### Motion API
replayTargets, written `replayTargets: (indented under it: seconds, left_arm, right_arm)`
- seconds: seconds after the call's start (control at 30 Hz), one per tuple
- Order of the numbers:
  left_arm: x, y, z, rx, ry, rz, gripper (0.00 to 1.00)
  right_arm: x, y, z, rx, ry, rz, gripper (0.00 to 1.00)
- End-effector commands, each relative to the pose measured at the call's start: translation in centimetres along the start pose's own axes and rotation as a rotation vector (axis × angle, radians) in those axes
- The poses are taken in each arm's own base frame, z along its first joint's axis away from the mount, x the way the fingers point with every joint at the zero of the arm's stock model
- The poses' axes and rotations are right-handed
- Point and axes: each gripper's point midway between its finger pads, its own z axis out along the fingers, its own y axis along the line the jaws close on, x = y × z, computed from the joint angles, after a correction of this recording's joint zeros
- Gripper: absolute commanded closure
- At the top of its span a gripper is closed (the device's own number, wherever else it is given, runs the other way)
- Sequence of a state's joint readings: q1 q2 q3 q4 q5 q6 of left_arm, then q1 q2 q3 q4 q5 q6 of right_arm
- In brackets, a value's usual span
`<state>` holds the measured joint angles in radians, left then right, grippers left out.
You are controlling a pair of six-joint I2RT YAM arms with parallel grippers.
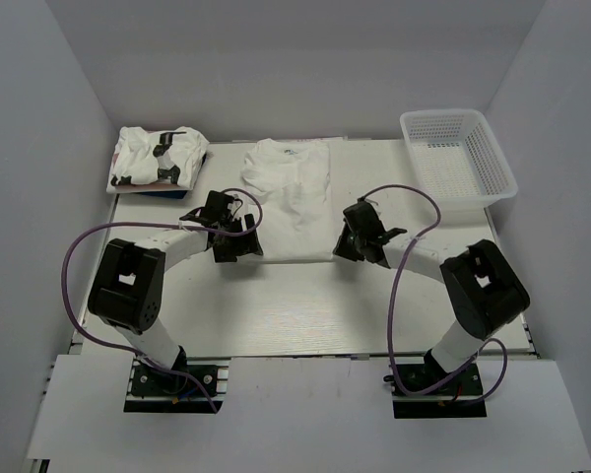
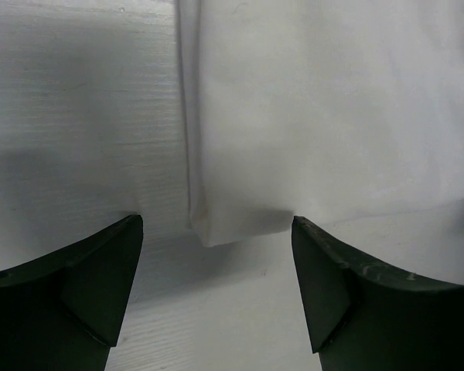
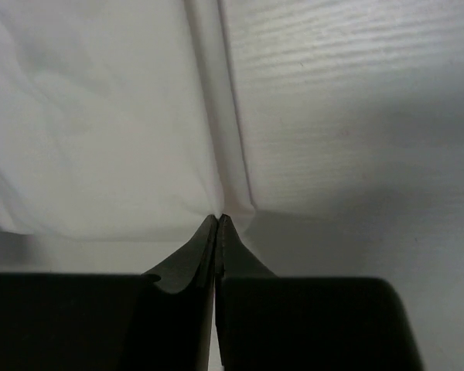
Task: Fold and stack the t-shirts
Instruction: Grab one side of the 2/3 rectangular tshirt with both arms
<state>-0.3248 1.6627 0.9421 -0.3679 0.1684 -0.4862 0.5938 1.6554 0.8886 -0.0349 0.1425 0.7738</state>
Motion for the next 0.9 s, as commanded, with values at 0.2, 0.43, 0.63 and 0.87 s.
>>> replayTargets:
  seconds: [0.2, 0.43, 0.63, 0.87]
  left_arm:
    - [0.0, 0.2, 0.2, -0.007, -0.011, 0.018, 0.18]
    - [0.0, 0.2, 0.1, -0.011, -0.003, 0.028, 0.22]
    - [0.6, 0.3, -0.3, -0.008, 0.034, 0.072, 0.23]
    - [1.4, -0.5, -0.8, 0.042, 0.043, 0.116, 0.23]
  right_arm:
    - [2.8, -1.7, -2.3, -0.066, -0.002, 0.034, 1.00]
    - [3.6, -2.3, -1.5, -0.051, 0.024, 0.034, 1.00]
    - [2.6, -1.9, -2.6, -0.048, -0.005, 0.031, 0.58]
    - [1.9, -2.1, -3.4, -0.050, -0.047, 0.036, 0.44]
